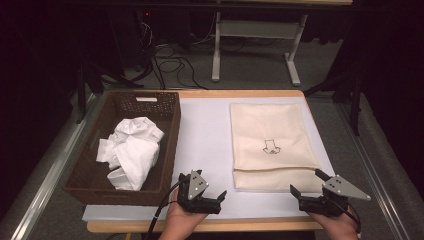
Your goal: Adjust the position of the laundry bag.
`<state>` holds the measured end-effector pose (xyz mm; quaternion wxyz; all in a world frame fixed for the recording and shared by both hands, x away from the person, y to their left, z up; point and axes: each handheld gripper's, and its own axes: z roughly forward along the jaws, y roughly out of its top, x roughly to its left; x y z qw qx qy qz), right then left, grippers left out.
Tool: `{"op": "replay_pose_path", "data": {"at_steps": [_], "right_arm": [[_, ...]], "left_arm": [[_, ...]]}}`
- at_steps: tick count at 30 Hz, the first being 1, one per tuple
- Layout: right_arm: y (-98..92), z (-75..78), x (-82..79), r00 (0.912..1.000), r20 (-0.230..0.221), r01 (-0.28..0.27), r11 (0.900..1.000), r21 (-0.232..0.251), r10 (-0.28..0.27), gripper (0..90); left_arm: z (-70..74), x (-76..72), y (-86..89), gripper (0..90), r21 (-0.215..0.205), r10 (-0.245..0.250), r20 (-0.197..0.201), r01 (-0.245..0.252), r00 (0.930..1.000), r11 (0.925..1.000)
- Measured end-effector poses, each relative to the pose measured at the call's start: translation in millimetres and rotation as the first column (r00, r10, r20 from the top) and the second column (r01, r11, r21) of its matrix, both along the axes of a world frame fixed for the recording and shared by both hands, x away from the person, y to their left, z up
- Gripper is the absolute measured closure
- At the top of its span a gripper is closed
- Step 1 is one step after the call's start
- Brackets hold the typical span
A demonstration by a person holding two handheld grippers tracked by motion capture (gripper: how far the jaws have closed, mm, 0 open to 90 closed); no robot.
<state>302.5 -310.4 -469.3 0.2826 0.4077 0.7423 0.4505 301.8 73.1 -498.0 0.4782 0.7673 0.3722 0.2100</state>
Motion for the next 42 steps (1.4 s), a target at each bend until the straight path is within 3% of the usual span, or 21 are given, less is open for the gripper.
{"op": "replay_pose_path", "data": {"at_steps": [32,39,42], "right_arm": [[-5.4,-1.7,2.4,0.9999,-0.007,0.009,1.000,0.021,-0.009,1.2],[-13.5,-4.5,7.0,0.9988,-0.027,0.040,0.999,0.015,-0.039,2.2],[-21.4,-6.9,10.7,0.9960,-0.048,0.075,0.997,0.007,-0.075,8.2]], "left_arm": [[-2.1,2.0,1.3,2.6,-0.018,0.014,-0.019,-0.014,0.9997,0.9997],[-5.3,3.9,0.6,2.8,-0.020,0.023,-0.039,-0.023,0.9990,0.9995],[-5.7,4.2,0.9,3.6,-0.025,0.020,-0.043,-0.021,0.9989,0.9995]]}}
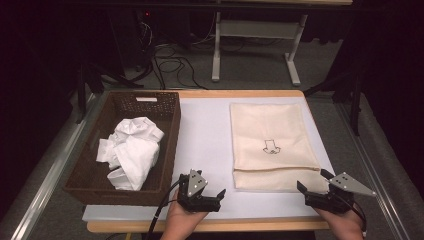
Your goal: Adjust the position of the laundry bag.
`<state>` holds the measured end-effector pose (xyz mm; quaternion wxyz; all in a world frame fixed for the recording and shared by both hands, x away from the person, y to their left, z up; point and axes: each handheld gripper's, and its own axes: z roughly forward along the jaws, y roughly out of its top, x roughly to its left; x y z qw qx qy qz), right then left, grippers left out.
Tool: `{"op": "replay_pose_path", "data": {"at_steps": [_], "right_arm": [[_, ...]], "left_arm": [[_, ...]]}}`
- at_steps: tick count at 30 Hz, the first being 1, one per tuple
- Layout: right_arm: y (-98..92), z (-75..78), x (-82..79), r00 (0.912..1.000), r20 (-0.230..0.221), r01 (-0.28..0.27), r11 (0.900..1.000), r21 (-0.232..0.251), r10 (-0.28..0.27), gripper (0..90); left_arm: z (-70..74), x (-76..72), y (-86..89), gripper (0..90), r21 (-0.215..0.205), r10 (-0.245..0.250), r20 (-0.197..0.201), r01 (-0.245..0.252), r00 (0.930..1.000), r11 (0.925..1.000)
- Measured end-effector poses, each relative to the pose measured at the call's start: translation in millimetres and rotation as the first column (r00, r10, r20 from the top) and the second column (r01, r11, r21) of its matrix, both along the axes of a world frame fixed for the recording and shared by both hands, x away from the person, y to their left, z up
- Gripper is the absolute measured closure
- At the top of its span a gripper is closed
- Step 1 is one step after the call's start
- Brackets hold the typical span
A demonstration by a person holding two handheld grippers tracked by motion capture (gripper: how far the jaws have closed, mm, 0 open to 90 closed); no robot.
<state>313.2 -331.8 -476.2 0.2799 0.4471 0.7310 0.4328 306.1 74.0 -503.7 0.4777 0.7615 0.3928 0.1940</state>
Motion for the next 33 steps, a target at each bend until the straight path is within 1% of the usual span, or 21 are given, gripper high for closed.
{"op": "replay_pose_path", "data": {"at_steps": [3,4,7,8,9,13,14,16,17,18,19,20,21,22,23,24,26,27,29,31,33], "right_arm": [[-11.1,-2.7,4.9,0.9991,-0.020,0.037,0.999,0.008,-0.037,14.0],[-11.1,-2.7,4.9,0.9991,-0.020,0.037,0.999,0.008,-0.037,14.0],[-25.3,-7.9,13.8,0.9929,-0.067,0.099,0.995,0.003,-0.099,17.9],[-25.3,-7.9,13.8,0.9929,-0.067,0.099,0.995,0.003,-0.099,17.9],[-31.0,-10.5,17.6,0.9874,-0.091,0.129,0.992,-0.008,-0.129,20.3],[-40.9,-17.8,23.2,0.9765,-0.136,0.165,0.986,-0.025,-0.167,22.8],[-40.9,-17.8,23.2,0.9765,-0.136,0.165,0.986,-0.025,-0.167,22.8],[-44.6,-19.9,24.8,0.9723,-0.147,0.179,0.983,-0.035,-0.182,24.2],[-48.2,-21.0,25.7,0.9696,-0.151,0.190,0.981,-0.035,-0.193,26.4],[-49.6,-21.5,25.9,0.9686,-0.153,0.193,0.981,-0.032,-0.196,27.6],[-51.3,-21.8,26.3,0.9684,-0.154,0.193,0.981,-0.035,-0.196,29.4],[-52.7,-22.5,26.7,0.9673,-0.156,0.197,0.980,-0.037,-0.200,30.9],[-54.9,-23.5,27.5,0.9667,-0.161,0.195,0.980,-0.039,-0.199,32.6],[-54.9,-23.5,27.5,0.9667,-0.161,0.195,0.980,-0.039,-0.199,32.6],[-58.3,-26.1,29.6,0.9614,-0.188,0.199,0.980,-0.030,-0.201,36.2],[-59.6,-27.9,31.0,0.9597,-0.200,0.196,0.980,-0.026,-0.198,37.4],[-61.2,-30.3,33.3,0.9551,-0.226,0.190,0.981,-0.030,-0.192,40.7],[-60.4,-30.2,33.4,0.9542,-0.230,0.190,0.981,-0.029,-0.192,42.2],[-58.2,-30.1,33.7,0.9572,-0.226,0.176,0.984,-0.040,-0.180,45.1],[-54.9,-30.8,34.1,0.9553,-0.239,0.165,0.985,-0.058,-0.174,46.6],[-53.4,-31.0,34.2,0.9535,-0.244,0.165,0.984,-0.067,-0.176,47.7]], "left_arm": [[-0.4,0.1,0.2,4.7,0.002,0.001,-0.001,-0.001,1.0000,1.0000],[-0.4,0.1,0.2,5.8,0.002,0.001,-0.001,-0.001,1.0000,1.0000],[-0.3,0.1,1.7,10.4,-0.006,0.006,-0.008,-0.006,0.9999,1.0000],[-0.3,0.1,1.7,11.9,-0.006,0.006,-0.008,-0.006,0.9999,1.0000],[-1.2,1.2,0.4,13.3,-0.013,0.008,-0.017,-0.008,0.9998,0.9999],[-3.1,5.6,-7.5,15.9,-0.011,-0.001,-0.039,0.000,0.9992,0.9999],[-3.6,7.3,-12.4,15.9,-0.005,-0.007,-0.043,0.007,0.9991,1.0000],[-4.8,11.3,-24.4,18.0,0.016,-0.021,-0.053,0.022,0.9984,0.9996],[-6.5,16.3,-36.5,19.4,0.038,-0.030,-0.060,0.033,0.9977,0.9988],[-6.5,16.3,-36.5,21.2,0.038,-0.030,-0.060,0.033,0.9977,0.9988],[-9.2,22.5,-45.4,23.1,0.052,-0.034,-0.074,0.038,0.9967,0.9979],[-9.2,22.5,-45.4,24.8,0.052,-0.034,-0.074,0.038,0.9967,0.9979],[-11.6,29.5,-51.0,26.7,0.049,-0.029,-0.104,0.034,0.9942,0.9982],[-11.6,29.5,-51.0,30.6,0.049,-0.029,-0.104,0.034,0.9942,0.9982],[-11.6,34.8,-53.9,36.1,0.041,-0.035,-0.122,0.040,0.9920,0.9983],[-11.2,37.2,-55.3,40.2,0.043,-0.036,-0.125,0.041,0.9915,0.9982],[-11.2,42.0,-59.1,44.3,0.047,-0.051,-0.154,0.059,0.9868,0.9972],[-11.7,43.8,-61.0,45.7,0.055,-0.051,-0.163,0.061,0.9854,0.9966],[-13.3,46.7,-64.1,48.0,0.059,-0.053,-0.186,0.065,0.9811,0.9961],[-16.2,48.1,-66.1,50.4,0.050,-0.056,-0.206,0.067,0.9770,0.9965],[-17.7,48.3,-66.9,59.2,0.059,-0.063,-0.208,0.077,0.9761,0.9953]]}}
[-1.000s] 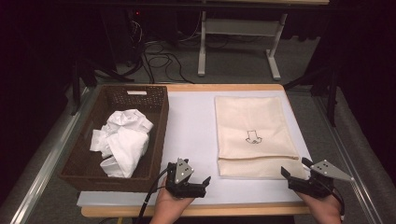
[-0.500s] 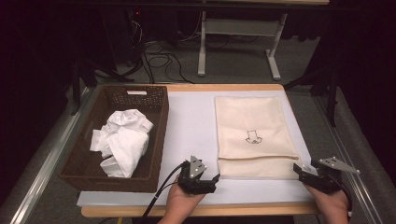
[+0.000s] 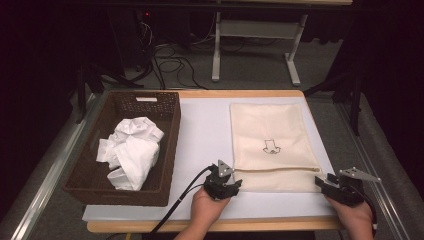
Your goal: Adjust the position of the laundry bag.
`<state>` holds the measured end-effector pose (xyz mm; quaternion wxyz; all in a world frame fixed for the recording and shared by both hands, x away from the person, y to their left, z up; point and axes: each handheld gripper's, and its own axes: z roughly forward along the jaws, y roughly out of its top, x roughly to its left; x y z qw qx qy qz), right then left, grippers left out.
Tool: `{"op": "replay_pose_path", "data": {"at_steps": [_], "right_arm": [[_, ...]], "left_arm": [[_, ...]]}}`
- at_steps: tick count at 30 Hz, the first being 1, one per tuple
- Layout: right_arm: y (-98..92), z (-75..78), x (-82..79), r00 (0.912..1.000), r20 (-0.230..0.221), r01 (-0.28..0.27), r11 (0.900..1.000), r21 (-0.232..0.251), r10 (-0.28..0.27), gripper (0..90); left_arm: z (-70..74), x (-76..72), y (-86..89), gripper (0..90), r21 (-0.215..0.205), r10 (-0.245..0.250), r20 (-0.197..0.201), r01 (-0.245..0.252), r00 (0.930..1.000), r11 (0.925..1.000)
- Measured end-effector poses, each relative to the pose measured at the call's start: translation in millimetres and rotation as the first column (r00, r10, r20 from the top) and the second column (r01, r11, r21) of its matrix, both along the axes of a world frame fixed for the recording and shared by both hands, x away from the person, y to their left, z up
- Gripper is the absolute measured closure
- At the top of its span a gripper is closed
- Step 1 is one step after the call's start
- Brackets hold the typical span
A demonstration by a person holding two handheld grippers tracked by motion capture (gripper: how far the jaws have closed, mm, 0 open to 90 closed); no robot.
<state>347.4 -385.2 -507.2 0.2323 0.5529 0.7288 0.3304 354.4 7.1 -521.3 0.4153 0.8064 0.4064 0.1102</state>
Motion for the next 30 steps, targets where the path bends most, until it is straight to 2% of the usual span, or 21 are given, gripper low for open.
{"op": "replay_pose_path", "data": {"at_steps": [4,6,7,8,10,17,30], "right_arm": [[4.4,-0.4,-0.5,0.9997,0.005,-0.022,1.000,-0.022,0.022,59.3],[6.6,0.3,-1.6,0.9996,0.003,-0.030,0.999,-0.030,0.030,75.8],[7.2,0.6,-1.9,0.9994,0.001,-0.036,0.999,-0.031,0.036,83.1],[7.4,0.8,-1.7,0.9991,0.002,-0.042,0.999,-0.032,0.043,86.2],[8.9,1.1,-1.8,0.9989,0.002,-0.046,0.998,-0.032,0.046,87.6],[16.9,1.4,-2.6,0.9967,0.005,-0.081,0.996,-0.032,0.081,87.9],[40.4,0.6,-6.4,0.9883,0.013,-0.152,0.988,-0.026,0.152,87.8]], "left_arm": [[-0.2,-0.8,-3.6,68.4,0.011,-0.008,-0.002,0.008,1.0000,0.9999],[-0.3,-0.8,-4.6,79.0,0.003,-0.019,-0.009,0.019,0.9998,0.9998],[0.3,-1.9,-5.5,83.5,0.012,-0.021,0.005,0.021,0.9998,0.9997],[0.5,-3.3,-6.5,86.3,0.026,-0.020,0.020,0.019,0.9996,0.9995],[0.3,-5.0,-6.4,87.0,0.030,-0.016,0.033,0.015,0.9993,0.9994],[2.1,-5.3,4.6,87.4,0.047,-0.004,0.038,0.002,0.9993,0.9989],[6.9,-13.0,36.7,87.3,0.051,0.020,0.046,-0.022,0.9987,0.9984]]}}
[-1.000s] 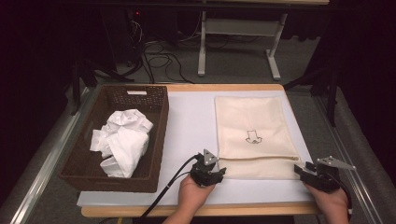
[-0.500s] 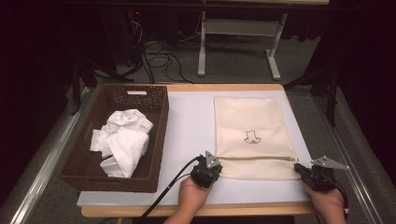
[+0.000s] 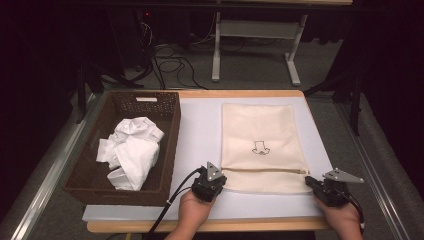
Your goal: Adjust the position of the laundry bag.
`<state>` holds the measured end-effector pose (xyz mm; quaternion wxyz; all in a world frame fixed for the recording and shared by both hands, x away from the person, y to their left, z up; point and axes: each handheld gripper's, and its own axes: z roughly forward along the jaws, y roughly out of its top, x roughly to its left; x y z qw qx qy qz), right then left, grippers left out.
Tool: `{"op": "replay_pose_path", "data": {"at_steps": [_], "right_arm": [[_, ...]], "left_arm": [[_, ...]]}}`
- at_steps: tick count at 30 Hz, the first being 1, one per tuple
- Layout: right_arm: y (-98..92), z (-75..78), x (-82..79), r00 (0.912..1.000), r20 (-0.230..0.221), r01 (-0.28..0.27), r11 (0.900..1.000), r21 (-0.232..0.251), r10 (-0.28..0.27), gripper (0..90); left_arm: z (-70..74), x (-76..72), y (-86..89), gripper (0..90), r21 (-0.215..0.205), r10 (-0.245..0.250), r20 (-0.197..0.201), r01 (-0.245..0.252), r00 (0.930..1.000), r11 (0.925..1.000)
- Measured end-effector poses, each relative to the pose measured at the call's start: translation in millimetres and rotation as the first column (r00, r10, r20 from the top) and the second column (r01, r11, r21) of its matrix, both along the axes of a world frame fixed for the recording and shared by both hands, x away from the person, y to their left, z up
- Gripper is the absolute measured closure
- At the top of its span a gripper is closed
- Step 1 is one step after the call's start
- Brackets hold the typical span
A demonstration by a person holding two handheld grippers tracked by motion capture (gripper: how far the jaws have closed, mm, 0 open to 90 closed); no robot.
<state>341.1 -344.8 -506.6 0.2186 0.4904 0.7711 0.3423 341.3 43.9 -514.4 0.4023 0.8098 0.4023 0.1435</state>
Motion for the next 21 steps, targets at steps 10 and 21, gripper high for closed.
{"op": "replay_pose_path", "data": {"at_steps": [10,21], "right_arm": [[22.9,0.3,-6.9,0.9977,0.004,-0.067,0.998,-0.005,0.067,87.6],[27.6,3.1,-20.4,0.9953,0.003,-0.097,0.995,-0.005,0.097,87.5]], "left_arm": [[12.1,-19.0,27.3,87.3,0.029,-0.029,0.010,0.028,0.9995,0.9992],[-0.2,-35.0,33.4,87.2,0.050,-0.059,-0.014,0.060,0.9982,0.9970]]}}
